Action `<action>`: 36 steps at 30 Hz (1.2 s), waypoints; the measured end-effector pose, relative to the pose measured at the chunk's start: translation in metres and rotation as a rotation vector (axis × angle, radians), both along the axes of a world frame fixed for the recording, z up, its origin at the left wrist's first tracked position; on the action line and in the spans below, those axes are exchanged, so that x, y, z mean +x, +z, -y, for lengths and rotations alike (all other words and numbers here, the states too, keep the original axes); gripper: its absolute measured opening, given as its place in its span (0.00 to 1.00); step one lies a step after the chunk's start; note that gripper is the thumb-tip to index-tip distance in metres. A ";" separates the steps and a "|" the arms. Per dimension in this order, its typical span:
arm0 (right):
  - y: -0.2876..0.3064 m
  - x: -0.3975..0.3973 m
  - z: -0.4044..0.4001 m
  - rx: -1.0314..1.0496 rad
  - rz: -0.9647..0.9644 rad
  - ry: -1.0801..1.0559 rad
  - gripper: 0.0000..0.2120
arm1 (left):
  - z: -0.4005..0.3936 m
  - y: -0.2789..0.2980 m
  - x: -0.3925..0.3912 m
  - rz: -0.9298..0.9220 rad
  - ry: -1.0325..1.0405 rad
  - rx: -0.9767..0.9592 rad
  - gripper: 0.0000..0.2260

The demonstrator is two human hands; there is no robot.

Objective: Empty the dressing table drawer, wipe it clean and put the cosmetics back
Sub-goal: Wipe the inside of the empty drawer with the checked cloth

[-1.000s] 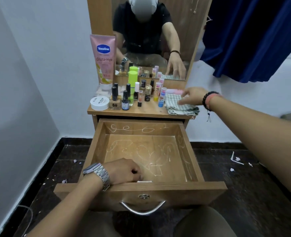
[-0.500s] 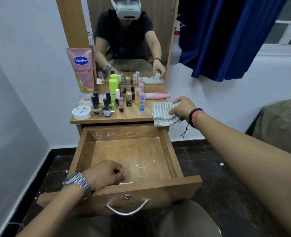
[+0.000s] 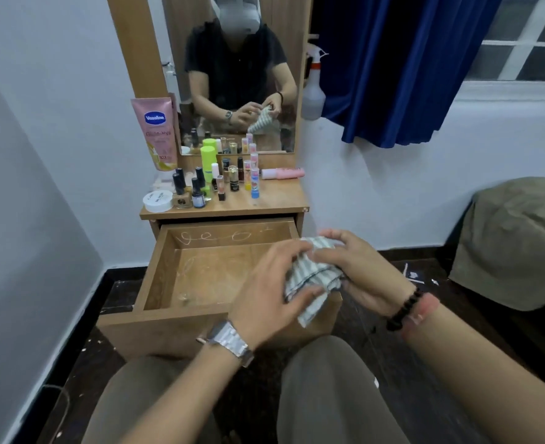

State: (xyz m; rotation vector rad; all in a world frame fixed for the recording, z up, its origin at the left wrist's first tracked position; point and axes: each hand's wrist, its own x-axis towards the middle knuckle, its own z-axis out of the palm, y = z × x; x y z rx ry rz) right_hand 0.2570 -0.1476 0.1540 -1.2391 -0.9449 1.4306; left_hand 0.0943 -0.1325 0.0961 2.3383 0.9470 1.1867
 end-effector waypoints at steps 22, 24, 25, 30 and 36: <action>-0.021 0.014 0.000 0.097 0.226 -0.070 0.09 | 0.004 -0.027 -0.029 -0.219 0.346 -0.112 0.16; -0.021 0.023 -0.006 0.087 0.123 -0.127 0.12 | 0.006 -0.035 -0.034 -0.416 0.380 -0.084 0.17; -0.020 0.023 -0.009 0.083 0.087 -0.144 0.13 | 0.007 -0.040 -0.035 -0.431 0.373 -0.091 0.16; -0.014 -0.009 -0.041 0.351 0.467 -0.200 0.08 | 0.006 -0.037 -0.035 -0.444 0.356 -0.117 0.21; -0.059 -0.066 -0.100 0.076 1.353 0.717 0.15 | 0.004 -0.035 -0.045 -0.428 0.254 -0.162 0.18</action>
